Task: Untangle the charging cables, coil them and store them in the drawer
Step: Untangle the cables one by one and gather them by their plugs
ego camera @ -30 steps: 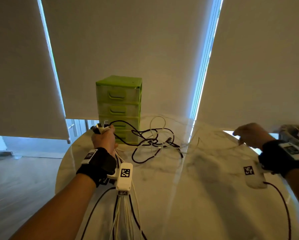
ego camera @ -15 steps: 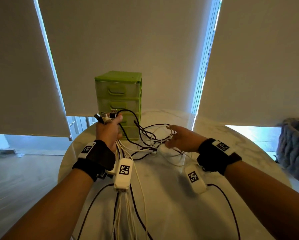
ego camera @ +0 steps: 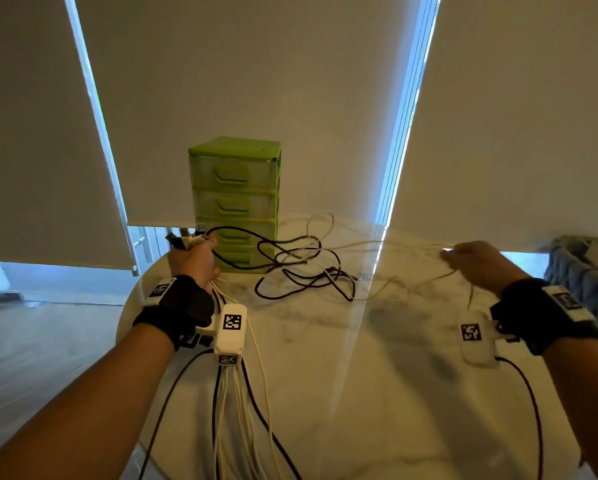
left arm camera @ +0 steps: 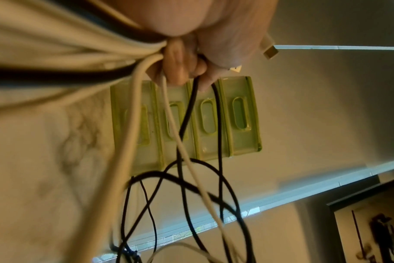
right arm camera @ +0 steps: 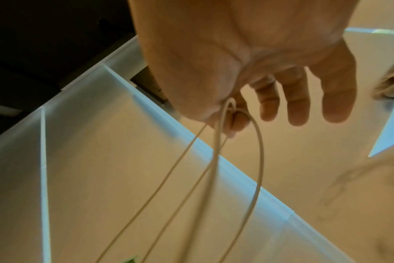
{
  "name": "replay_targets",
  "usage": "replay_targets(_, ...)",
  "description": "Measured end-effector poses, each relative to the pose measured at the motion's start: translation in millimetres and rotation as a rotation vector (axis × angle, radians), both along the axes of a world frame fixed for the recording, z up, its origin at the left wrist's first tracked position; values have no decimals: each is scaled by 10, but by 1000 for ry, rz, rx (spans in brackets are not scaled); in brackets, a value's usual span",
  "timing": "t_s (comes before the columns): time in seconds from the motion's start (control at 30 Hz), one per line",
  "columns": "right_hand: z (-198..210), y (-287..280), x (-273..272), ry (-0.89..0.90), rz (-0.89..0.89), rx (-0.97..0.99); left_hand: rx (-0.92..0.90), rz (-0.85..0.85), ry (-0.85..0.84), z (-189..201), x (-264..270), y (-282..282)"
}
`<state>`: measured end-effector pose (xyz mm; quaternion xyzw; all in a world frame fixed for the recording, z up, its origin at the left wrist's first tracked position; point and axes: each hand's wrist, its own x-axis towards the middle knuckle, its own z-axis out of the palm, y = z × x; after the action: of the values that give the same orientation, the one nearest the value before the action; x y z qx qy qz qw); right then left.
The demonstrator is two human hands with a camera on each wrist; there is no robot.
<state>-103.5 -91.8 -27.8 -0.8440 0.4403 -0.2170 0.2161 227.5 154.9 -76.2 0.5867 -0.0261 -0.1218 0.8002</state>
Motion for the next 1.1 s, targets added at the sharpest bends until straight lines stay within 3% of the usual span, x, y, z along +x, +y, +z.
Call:
replay_targets(0.1,-27,-277,-109,-301,-255,43,22,10,5,-1,4,2)
replay_targets(0.17,-58,-302,-99,-371,-369,100,36,-5,1,32,-36,-23)
replay_targets(0.33,19,-200,-104,6,-498,-15,73,70,28,-8,-36,28)
replay_targets(0.4,61,-64,9,218,-387,-22,76,43,25,-53,-80,38)
replay_targets(0.47,132,164,157,350,-98,-45,85,-42,-4,-119,-118,18)
replay_targets(0.57,428,715,359,416,397,22,137,-112,-61,-160,-105,22)
replay_targets(0.63,562,960,552,353,573,130,153,-131,-44,-191,-51,23)
replay_targets(0.7,511,1075,838,344,600,131,143,-153,-23,-198,-38,27)
replay_targets(0.87,-244,1062,1399,722,446,31,153,-147,-39,-167,-90,57)
replay_targets(0.97,-474,1022,1490,600,479,101,180,-80,-165,-79,-189,98)
replay_targets(1.1,-410,1034,1492,312,540,-13,150,-124,-566,184,-520,129)
